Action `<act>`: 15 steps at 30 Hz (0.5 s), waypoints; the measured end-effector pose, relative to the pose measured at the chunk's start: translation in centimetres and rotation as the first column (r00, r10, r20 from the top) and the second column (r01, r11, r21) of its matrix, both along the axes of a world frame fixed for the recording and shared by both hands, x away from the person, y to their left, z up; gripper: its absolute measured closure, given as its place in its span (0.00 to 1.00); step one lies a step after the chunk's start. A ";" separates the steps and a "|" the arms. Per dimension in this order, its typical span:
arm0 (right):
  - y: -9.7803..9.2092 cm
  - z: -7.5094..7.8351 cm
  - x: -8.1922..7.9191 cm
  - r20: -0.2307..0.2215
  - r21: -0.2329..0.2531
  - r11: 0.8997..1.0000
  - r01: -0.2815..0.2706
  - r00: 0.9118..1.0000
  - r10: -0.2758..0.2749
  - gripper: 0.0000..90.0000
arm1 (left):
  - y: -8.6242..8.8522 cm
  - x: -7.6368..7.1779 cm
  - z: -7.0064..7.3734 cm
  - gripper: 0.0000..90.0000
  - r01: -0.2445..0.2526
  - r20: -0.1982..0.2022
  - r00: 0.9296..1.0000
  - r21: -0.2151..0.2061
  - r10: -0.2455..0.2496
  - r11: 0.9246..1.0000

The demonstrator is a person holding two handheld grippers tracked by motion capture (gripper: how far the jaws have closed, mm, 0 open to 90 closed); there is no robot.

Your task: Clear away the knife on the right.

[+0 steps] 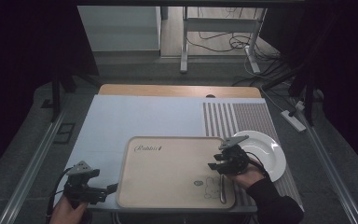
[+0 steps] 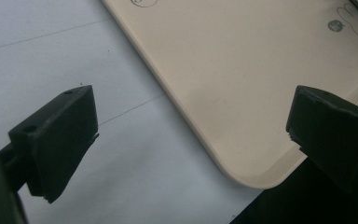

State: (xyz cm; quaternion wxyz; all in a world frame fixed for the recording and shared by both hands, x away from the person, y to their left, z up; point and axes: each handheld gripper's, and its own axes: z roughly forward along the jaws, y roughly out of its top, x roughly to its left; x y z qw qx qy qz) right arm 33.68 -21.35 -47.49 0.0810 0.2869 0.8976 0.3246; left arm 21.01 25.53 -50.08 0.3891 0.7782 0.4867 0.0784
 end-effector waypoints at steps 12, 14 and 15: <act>-1.4 0.8 -0.3 0.006 0.068 0.995 0.075 0.997 -0.075 0.23 | -0.2 0.0 0.0 0.04 0.027 0.005 1.000 0.009 -0.027 1.000; -1.7 0.8 -0.3 0.007 0.081 0.993 0.089 0.996 -0.090 0.19 | -0.1 -0.1 0.0 0.03 0.024 0.007 1.000 0.006 -0.025 1.000; -1.8 0.7 -0.4 0.003 0.088 0.992 0.093 0.996 -0.094 0.16 | -0.1 0.0 0.0 0.03 0.023 0.006 1.000 0.003 -0.023 1.000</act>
